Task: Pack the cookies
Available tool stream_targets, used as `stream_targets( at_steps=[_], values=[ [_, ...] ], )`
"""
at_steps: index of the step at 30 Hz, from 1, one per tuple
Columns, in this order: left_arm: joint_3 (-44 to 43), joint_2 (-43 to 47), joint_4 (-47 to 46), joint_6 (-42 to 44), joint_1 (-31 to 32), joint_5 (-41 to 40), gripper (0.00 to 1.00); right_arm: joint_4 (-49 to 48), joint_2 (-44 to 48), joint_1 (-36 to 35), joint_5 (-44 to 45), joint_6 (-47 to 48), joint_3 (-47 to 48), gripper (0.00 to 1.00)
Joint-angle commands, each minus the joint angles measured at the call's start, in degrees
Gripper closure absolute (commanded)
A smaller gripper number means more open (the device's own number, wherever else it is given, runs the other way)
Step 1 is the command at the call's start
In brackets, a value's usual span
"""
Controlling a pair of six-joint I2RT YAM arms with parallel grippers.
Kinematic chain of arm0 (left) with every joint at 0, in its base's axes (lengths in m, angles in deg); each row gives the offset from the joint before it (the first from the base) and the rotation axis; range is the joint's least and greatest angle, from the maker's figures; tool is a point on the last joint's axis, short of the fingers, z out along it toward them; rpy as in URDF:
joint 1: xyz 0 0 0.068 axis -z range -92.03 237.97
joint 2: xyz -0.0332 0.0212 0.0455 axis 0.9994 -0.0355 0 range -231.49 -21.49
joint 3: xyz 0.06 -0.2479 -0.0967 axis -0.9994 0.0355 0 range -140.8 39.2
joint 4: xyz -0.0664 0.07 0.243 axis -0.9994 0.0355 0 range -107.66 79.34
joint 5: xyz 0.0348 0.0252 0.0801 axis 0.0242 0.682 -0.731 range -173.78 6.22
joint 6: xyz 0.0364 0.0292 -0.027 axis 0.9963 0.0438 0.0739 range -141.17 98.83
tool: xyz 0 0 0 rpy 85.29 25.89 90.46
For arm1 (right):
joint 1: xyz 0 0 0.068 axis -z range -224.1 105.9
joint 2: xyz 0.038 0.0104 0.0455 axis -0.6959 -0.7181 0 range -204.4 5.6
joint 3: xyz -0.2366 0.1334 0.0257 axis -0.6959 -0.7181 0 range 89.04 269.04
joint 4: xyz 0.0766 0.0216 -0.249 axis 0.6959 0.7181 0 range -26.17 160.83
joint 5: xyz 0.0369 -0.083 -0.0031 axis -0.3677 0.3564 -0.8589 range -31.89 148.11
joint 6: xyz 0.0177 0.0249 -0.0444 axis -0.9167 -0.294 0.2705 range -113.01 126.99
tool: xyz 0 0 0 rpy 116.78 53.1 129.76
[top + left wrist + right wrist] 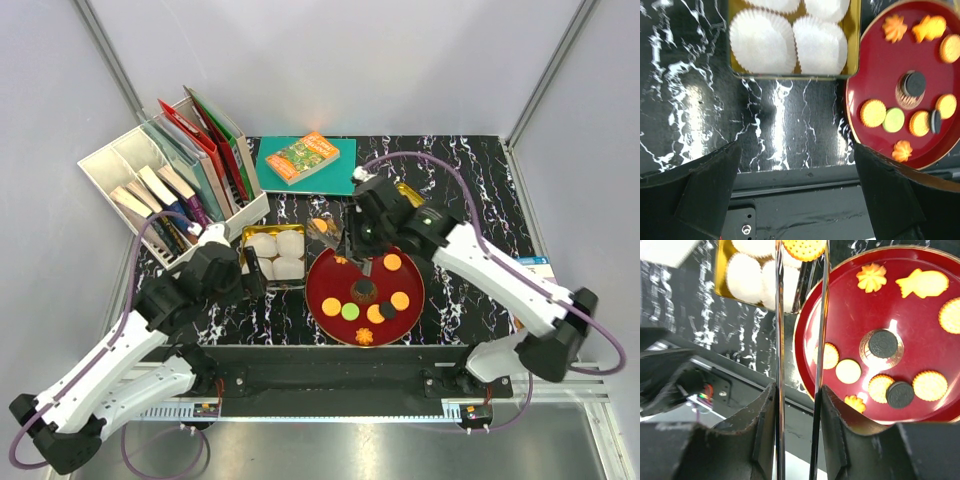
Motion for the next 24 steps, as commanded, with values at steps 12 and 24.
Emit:
stream_targets(
  at_steps=[12,24],
  values=[
    [-3.7,4.7,5.1,-4.0,0.0,-8.1,0.01,-4.8,-14.9,-0.7,-7.2,7.7,9.2,0.84],
    [-3.1,5.1,5.6,-4.0,0.0,-8.3,0.01,-4.9,-22.0,-0.7,-7.7,10.0,13.1,0.82]
  ],
)
